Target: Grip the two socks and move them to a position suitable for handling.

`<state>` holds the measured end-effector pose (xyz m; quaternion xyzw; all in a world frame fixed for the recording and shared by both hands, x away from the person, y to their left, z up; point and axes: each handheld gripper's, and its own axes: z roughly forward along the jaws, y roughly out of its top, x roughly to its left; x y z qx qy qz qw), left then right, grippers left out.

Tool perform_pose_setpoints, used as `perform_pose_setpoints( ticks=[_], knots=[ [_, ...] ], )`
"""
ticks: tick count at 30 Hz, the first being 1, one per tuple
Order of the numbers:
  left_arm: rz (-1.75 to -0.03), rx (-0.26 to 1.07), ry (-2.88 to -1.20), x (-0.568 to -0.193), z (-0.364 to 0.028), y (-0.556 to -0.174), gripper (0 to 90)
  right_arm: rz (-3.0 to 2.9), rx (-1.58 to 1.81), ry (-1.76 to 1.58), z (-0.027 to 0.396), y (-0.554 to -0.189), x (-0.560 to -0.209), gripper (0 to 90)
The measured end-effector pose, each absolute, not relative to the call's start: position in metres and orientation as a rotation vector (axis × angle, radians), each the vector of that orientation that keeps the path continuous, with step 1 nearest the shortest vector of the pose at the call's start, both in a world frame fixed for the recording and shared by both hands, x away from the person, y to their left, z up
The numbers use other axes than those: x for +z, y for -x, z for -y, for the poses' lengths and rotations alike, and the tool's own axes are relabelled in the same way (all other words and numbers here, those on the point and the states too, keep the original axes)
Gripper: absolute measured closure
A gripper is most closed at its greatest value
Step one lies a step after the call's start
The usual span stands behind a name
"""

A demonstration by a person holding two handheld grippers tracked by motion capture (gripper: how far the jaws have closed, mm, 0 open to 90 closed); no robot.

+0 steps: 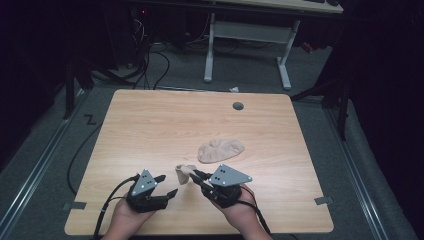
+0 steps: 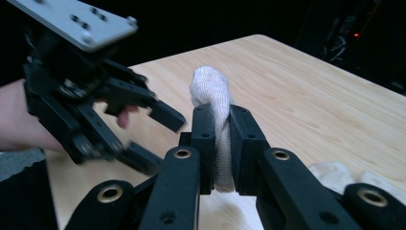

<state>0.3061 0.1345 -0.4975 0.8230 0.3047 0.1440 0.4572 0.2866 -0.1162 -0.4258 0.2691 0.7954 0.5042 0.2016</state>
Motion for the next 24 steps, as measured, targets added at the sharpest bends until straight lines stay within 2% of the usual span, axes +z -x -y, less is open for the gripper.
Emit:
perform_pose_setpoints(
  ticks=[6, 11, 15, 24],
  knots=[
    [-0.787, 0.345, -2.042, -0.502, -0.123, -0.307, 43.6, -2.246, 1.443, -0.722, 0.108, -0.282, -0.426, 81.9],
    [-0.801, 0.348, -2.065, -0.503, -0.127, -0.31, 70.0, -2.252, 1.415, -0.72, 0.104, -0.283, -0.43, 81.8],
    [-0.79, 0.327, -2.052, -0.498, -0.134, -0.309, 82.9, -2.223, 1.375, -0.812, 0.119, -0.294, -0.436, 81.9],
    [-0.744, 0.269, -2.073, -0.491, -0.136, -0.302, 85.6, -2.242, 1.225, -0.948, 0.138, -0.308, -0.459, 81.9]
  ],
)
